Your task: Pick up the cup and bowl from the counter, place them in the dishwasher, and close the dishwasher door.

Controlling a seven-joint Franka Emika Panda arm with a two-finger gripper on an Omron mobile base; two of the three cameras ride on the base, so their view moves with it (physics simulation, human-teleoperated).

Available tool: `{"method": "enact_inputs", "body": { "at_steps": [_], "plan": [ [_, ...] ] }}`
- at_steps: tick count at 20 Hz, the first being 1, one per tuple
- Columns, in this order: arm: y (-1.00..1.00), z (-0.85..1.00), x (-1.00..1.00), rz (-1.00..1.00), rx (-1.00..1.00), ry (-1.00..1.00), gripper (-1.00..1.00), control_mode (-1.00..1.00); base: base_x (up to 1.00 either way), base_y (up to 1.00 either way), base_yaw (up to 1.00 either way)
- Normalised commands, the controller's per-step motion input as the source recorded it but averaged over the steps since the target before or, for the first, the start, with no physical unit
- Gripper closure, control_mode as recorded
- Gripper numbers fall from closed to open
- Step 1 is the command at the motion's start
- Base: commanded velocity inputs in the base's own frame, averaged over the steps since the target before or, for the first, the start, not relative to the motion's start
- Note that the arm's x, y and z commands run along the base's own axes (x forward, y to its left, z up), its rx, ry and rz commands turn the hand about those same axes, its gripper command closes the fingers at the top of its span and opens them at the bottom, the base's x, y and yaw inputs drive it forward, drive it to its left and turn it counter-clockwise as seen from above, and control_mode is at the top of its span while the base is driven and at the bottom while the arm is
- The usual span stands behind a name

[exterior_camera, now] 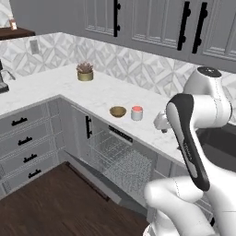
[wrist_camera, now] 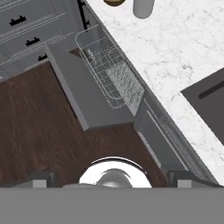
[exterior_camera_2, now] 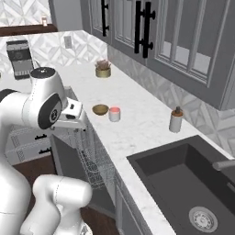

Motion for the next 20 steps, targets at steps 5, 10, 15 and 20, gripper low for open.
{"method": "enact_inputs", "body": {
  "at_steps": [5, 10, 15, 20],
  "plan": [
    [0.0, 0.0, 0.0, 0.0, 0.0, 0.0, -1.0, 1.0, 0.32, -0.28, 0.15],
    [0.0, 0.0, 0.0, 0.0, 0.0, 0.0, -1.0, 1.0, 0.34, 0.0, 0.07],
    [0.0, 0.0, 0.0, 0.0, 0.0, 0.0, -1.0, 1.0, 0.44, -0.05, 0.14],
    [0.0, 0.0, 0.0, 0.0, 0.0, 0.0, -1.0, 1.0, 0.46, -0.09, 0.15]
  ]
}}
